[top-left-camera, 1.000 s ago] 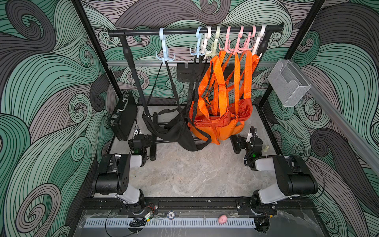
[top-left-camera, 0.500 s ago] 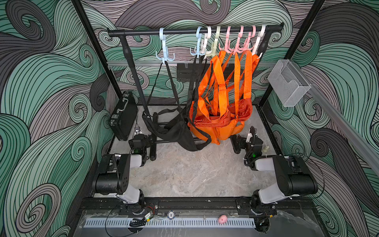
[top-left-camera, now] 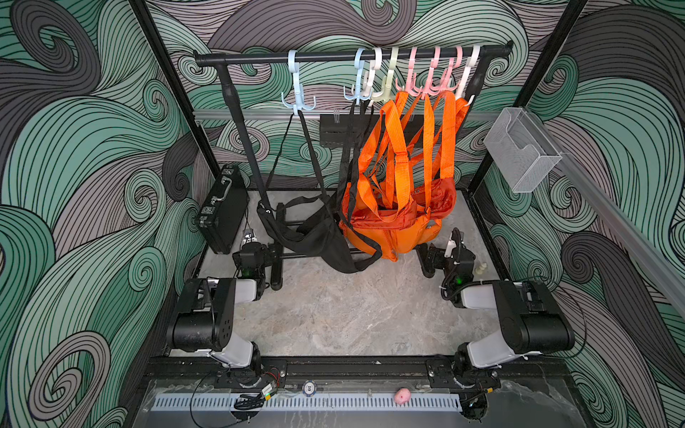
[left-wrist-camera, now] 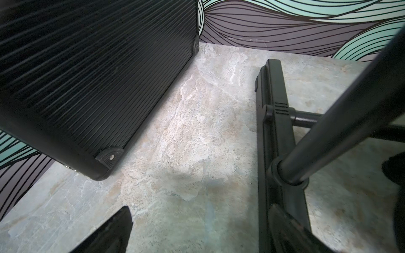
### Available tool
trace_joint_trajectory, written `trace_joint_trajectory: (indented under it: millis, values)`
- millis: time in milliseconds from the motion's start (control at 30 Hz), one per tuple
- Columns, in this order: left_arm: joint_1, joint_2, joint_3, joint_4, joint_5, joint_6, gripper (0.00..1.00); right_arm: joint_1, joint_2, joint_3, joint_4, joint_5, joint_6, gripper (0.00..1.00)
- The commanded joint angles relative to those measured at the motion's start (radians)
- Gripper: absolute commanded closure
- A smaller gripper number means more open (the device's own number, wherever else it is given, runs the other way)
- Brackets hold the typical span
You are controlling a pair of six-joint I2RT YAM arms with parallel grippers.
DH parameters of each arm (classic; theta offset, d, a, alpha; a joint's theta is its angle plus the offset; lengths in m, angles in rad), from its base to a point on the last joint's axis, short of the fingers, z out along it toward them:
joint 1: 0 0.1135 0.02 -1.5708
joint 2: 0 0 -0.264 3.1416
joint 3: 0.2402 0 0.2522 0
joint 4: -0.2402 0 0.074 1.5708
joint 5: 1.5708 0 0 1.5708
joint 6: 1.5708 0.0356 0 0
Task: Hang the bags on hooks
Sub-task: Reset both arms
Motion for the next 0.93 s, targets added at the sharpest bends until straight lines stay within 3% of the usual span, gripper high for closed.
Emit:
trace_joint_trajectory:
  millis: [0, 33, 100, 167, 267, 400, 900]
  values:
    - [0.014, -0.027, -0.016, 0.043, 0.26, 0.098, 0.01, 0.006, -0.008, 0.013, 0.014, -0.002, -0.018, 0.01]
    - [0.023, -0.012, -0.002, 0.033, 0.259, 0.096, 0.01, 0.006, -0.008, 0.013, 0.012, 0.0, -0.019, 0.01]
    - [0.044, -0.009, 0.046, -0.056, 0.144, 0.001, 0.02, 0.008, -0.008, 0.013, 0.013, -0.003, -0.019, 0.01]
    - [0.045, -0.01, 0.026, -0.015, 0.129, -0.001, 0.01, 0.008, -0.008, 0.013, 0.014, -0.002, -0.019, 0.01]
    - [0.04, -0.006, 0.04, -0.038, 0.222, 0.056, 0.01, 0.007, -0.008, 0.013, 0.012, -0.001, -0.02, 0.01]
    - [0.042, -0.01, 0.04, -0.042, 0.166, 0.02, 0.01, 0.008, -0.008, 0.013, 0.013, -0.001, -0.02, 0.01]
    - [0.04, -0.009, 0.041, -0.043, 0.161, 0.021, 0.01, 0.01, 0.008, 0.042, -0.021, -0.036, -0.033, 0.01]
